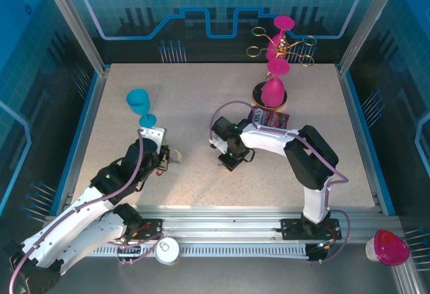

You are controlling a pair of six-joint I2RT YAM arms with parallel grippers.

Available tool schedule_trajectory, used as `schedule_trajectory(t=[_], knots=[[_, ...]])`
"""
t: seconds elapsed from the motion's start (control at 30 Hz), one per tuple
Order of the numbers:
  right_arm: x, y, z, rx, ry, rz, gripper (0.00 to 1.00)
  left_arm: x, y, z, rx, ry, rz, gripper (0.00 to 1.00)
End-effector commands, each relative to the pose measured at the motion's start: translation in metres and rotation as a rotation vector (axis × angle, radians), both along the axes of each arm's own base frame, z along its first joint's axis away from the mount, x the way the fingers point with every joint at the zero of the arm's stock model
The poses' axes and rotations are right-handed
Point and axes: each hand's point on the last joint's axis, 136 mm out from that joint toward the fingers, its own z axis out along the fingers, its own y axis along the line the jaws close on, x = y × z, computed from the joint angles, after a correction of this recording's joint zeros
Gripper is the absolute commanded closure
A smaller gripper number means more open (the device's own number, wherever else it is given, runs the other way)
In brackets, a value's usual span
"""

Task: Put the keys on the keyring

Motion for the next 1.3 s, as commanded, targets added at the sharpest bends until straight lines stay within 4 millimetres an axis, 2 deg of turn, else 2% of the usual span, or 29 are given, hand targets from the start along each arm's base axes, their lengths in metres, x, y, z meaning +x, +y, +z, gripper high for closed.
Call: schedule_trajectory(t=[0.0, 0.13, 0.3, 0.43, 0.57, 0.7, 0.87, 1.1, 1.27], knots=[[0.002, 0.002, 0.026, 0.025, -0.062, 0.021, 1.0, 0.003, -0.004, 0.005, 0.0, -0.024, -0.03, 1.0], [0.008, 0.005, 0.066, 0.105, -0.214, 0.086, 1.0, 0.004, -0.016, 0.015, -0.002, -0.047, -0.101, 1.0], [0.004, 0.011, 0.114, 0.253, -0.406, 0.21, 1.0, 0.004, -0.052, 0.03, -0.007, -0.101, -0.318, 1.0], [-0.015, 0.022, 0.144, 0.432, -0.481, 0.326, 1.0, 0.002, -0.085, 0.037, 0.006, -0.163, -0.525, 1.0], [-0.037, 0.031, 0.17, 0.599, -0.51, 0.446, 1.0, -0.007, -0.116, 0.034, -0.02, -0.177, -0.721, 1.0], [-0.048, 0.032, 0.182, 0.692, -0.531, 0.489, 1.0, -0.013, -0.135, 0.026, -0.056, -0.154, -0.833, 1.0], [-0.053, 0.032, 0.184, 0.751, -0.496, 0.496, 1.0, -0.023, -0.151, 0.015, -0.099, -0.094, -0.935, 1.0], [-0.062, 0.04, 0.19, 0.843, -0.437, 0.511, 1.0, -0.03, -0.161, 0.008, -0.159, -0.052, -0.988, 1.0], [-0.061, 0.041, 0.182, 0.839, -0.393, 0.485, 1.0, -0.029, -0.164, 0.007, -0.197, -0.04, -0.976, 1.0]])
